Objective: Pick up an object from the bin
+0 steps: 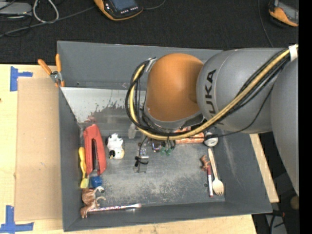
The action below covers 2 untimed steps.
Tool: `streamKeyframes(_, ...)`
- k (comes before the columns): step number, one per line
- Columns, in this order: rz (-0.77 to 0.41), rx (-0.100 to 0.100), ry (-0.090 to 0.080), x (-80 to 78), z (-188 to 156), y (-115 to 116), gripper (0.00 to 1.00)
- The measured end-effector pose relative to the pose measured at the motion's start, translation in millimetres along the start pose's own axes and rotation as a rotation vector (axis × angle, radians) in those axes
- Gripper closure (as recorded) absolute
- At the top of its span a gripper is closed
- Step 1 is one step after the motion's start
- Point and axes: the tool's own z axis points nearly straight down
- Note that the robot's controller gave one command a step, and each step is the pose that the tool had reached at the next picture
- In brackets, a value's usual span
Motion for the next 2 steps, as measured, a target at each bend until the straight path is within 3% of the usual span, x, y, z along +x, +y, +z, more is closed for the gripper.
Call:
streamKeyframes(1,0.005,-0.001,-0.008,-1.7,-5,-1,0.00)
streamKeyframes(2,-0.208,-0.001,-0.011,-34.6,54,15,0.00)
